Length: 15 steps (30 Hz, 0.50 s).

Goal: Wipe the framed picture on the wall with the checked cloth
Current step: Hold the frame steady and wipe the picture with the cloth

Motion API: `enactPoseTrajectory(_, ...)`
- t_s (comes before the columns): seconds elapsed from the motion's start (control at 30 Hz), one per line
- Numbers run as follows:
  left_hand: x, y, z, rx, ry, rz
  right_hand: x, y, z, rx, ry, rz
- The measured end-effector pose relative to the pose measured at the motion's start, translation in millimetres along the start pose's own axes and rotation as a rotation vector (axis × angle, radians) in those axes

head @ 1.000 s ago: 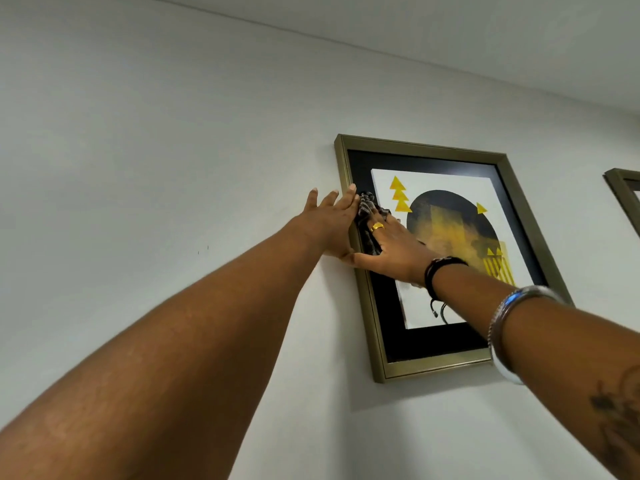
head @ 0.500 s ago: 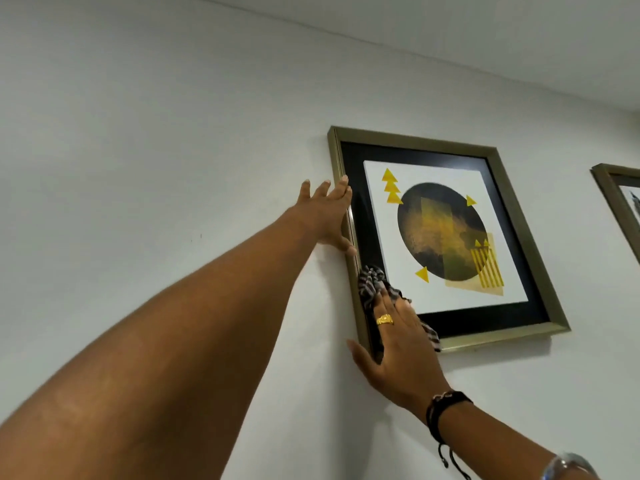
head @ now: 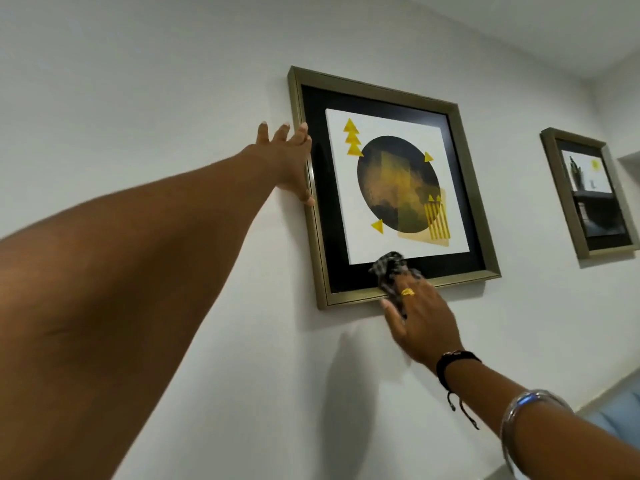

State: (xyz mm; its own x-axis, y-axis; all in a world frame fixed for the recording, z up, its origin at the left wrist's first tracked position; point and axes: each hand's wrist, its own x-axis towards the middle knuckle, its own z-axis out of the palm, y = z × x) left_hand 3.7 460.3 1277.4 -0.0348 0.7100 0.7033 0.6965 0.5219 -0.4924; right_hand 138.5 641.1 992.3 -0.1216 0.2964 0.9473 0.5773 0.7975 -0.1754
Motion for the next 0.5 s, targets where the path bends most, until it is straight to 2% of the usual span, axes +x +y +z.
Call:
enactPoseTrajectory(0.2, -3, 2, -3, 0.032, -0.011, -0.015, 37, 39, -10, 0.049, -0.086, 0.405)
enactPoseTrajectory(0.3, -9, 3, 0, 0.069, 0.057, -0.012, 46, 40, -19, 0.084, -0.159, 0.534)
enactPoseTrajectory(0.4, -31, 2, 10, 0.085, 0.198, -0.024, 45, 24, -23, 0.044, -0.154, 0.581)
enactPoseTrajectory(0.5, -80, 9, 30, -0.124, 0.321, -0.061, 34, 1, -26, 0.089, -0.101, 0.588)
